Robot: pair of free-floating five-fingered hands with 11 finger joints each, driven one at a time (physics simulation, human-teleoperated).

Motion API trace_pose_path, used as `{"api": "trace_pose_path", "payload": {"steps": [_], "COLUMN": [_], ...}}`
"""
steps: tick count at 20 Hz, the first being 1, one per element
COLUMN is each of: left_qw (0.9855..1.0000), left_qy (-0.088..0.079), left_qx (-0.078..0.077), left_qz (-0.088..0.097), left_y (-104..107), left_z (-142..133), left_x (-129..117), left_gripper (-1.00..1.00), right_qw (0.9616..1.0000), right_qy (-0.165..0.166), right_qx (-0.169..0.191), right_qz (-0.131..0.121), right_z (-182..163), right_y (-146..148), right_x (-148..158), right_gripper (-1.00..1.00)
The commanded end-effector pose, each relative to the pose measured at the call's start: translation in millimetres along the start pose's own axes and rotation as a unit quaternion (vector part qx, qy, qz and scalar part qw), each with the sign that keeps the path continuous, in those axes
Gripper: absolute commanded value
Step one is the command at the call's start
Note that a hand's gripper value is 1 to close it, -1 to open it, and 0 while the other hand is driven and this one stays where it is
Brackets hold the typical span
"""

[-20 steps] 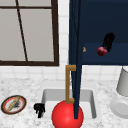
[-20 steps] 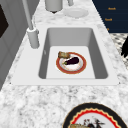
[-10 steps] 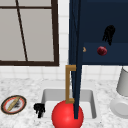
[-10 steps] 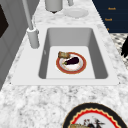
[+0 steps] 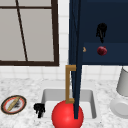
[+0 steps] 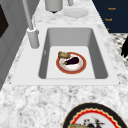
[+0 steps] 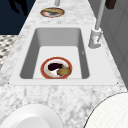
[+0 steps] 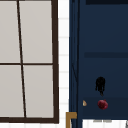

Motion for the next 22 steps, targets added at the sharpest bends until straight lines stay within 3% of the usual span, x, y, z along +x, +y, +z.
{"api": "trace_pose_path", "payload": {"steps": [1, 6, 11, 15, 17, 19, 20, 22], "left_qw": [1.0, 1.0, 1.0, 1.0, 1.0, 1.0, 1.0, 1.0], "left_qy": [0.0, 0.0, 0.0, 0.0, 0.0, 0.0, 0.0, 0.0], "left_qx": [0.0, 0.0, 0.0, 0.0, 0.0, 0.0, 0.0, 0.0], "left_qz": [0.0, 0.0, 0.0, 0.0, 0.0, 0.0, 0.0, 0.0], "left_y": [0, 0, 0, 0, 0, 0, 0, 0], "left_z": [0, 0, 0, 0, 0, 0, 0, 0], "left_x": [0, 0, 0, 0, 0, 0, 0, 0], "left_gripper": [0.0, 0.0, 0.0, 0.0, 0.0, 0.0, 0.0, 0.0], "right_qw": [0.9999, 0.998, 0.9911, 0.9856, 0.9866, 0.9919, 0.9919, 0.9924], "right_qy": [-0.014, -0.061, -0.131, -0.166, -0.161, -0.124, -0.123, -0.121], "right_qx": [-0.006, 0.007, -0.009, -0.027, -0.013, 0.004, 0.01, 0.017], "right_qz": [0.008, 0.015, 0.02, 0.018, 0.022, 0.026, 0.03, 0.014], "right_z": [4, 0, -16, -38, -49, -52, -57, -65], "right_y": [4, 5, 23, 45, 58, 60, 58, 53], "right_x": [23, 43, 53, 67, 82, 94, 95, 105], "right_gripper": [-1.0, -1.0, -1.0, -1.0, -1.0, -1.0, -1.0, -1.0]}}
